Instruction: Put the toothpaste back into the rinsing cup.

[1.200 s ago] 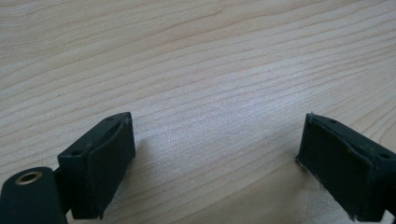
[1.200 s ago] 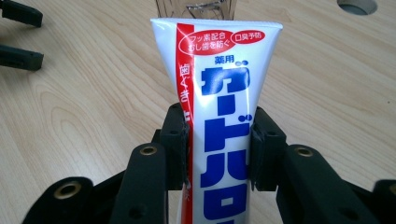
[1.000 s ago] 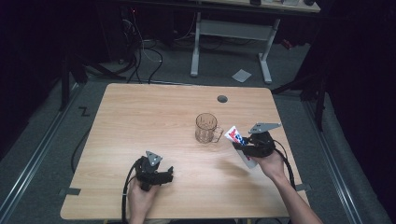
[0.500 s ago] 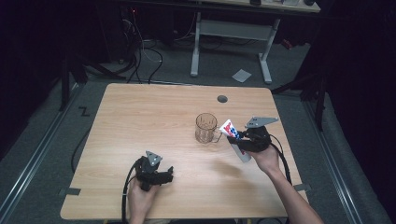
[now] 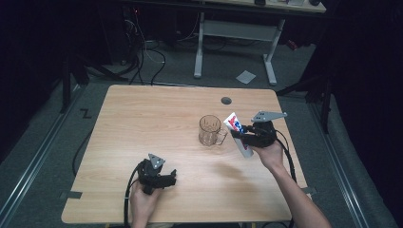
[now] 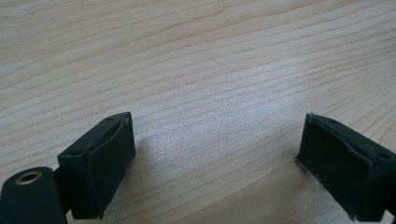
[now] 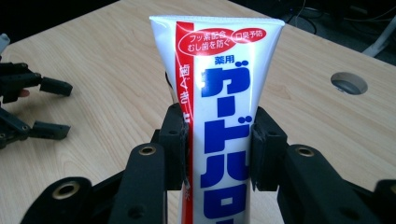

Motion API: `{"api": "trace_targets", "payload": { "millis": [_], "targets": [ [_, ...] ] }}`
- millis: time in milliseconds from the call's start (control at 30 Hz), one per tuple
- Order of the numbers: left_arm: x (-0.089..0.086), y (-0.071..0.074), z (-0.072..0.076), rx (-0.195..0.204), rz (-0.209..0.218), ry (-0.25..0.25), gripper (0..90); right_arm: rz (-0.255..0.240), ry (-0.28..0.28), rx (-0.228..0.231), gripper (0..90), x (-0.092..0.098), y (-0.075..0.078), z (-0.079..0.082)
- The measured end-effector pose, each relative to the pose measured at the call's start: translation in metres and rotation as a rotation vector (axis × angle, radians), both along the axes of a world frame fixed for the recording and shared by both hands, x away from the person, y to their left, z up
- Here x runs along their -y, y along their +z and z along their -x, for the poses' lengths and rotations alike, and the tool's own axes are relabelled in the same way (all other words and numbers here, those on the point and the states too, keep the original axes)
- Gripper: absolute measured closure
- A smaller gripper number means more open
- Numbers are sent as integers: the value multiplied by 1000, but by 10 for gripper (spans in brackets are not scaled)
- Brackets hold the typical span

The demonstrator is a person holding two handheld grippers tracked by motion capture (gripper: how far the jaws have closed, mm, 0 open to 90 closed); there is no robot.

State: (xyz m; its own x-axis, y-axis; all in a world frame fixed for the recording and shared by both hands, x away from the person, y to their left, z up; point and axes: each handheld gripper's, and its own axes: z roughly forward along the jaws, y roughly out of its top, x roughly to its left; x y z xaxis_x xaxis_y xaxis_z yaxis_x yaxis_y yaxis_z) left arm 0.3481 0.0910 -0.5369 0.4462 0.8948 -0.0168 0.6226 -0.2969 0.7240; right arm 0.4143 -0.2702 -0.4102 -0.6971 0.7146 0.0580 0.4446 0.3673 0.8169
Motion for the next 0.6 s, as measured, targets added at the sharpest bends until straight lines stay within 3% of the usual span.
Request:
{"api": "trace_targets", "payload": {
  "millis": [600],
  "targets": [
    [0, 0, 0, 0, -1, 0, 110, -57, -5, 11, 636, -9, 13, -21]
  ]
}}
